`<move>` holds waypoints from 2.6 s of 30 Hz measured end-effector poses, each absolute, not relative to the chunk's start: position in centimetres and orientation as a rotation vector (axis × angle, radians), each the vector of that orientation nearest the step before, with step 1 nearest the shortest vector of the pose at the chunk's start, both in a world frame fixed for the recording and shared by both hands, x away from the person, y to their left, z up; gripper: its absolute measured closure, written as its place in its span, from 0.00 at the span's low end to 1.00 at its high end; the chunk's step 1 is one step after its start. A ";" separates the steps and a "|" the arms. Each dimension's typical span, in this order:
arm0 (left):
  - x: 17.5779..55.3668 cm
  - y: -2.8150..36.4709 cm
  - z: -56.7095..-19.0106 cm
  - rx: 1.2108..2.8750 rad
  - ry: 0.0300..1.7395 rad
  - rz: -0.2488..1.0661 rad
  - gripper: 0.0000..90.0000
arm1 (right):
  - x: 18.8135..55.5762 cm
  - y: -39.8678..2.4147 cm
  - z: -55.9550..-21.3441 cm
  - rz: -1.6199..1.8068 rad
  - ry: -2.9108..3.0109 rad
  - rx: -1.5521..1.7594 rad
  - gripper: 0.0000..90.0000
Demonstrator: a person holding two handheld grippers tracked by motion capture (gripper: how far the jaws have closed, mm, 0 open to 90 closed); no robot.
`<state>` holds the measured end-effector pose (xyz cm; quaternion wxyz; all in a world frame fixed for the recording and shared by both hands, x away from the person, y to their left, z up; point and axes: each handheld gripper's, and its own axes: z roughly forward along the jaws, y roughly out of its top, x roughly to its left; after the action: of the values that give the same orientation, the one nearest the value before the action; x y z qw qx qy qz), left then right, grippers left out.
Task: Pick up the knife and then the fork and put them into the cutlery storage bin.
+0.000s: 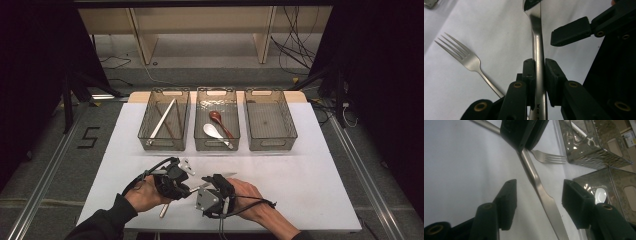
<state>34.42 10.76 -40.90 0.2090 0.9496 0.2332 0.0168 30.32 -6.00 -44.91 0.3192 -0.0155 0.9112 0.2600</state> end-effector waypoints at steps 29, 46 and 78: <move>34.5 10.8 -40.6 2.588 0.610 -0.098 0.87 | 29.3 -6.1 -45.3 0.562 2.356 -0.316 0.92; 35.7 15.2 -38.0 2.371 0.788 0.066 0.38 | 30.9 -8.8 -43.4 0.505 2.346 -0.200 0.94; 35.5 16.4 -40.9 2.360 0.867 0.021 0.34 | 47.1 -22.7 -37.0 0.696 2.152 1.070 0.94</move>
<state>35.47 16.45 -40.93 0.3085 0.8928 0.3280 0.0079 47.05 -22.72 -37.01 0.3142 0.4061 0.8165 0.2640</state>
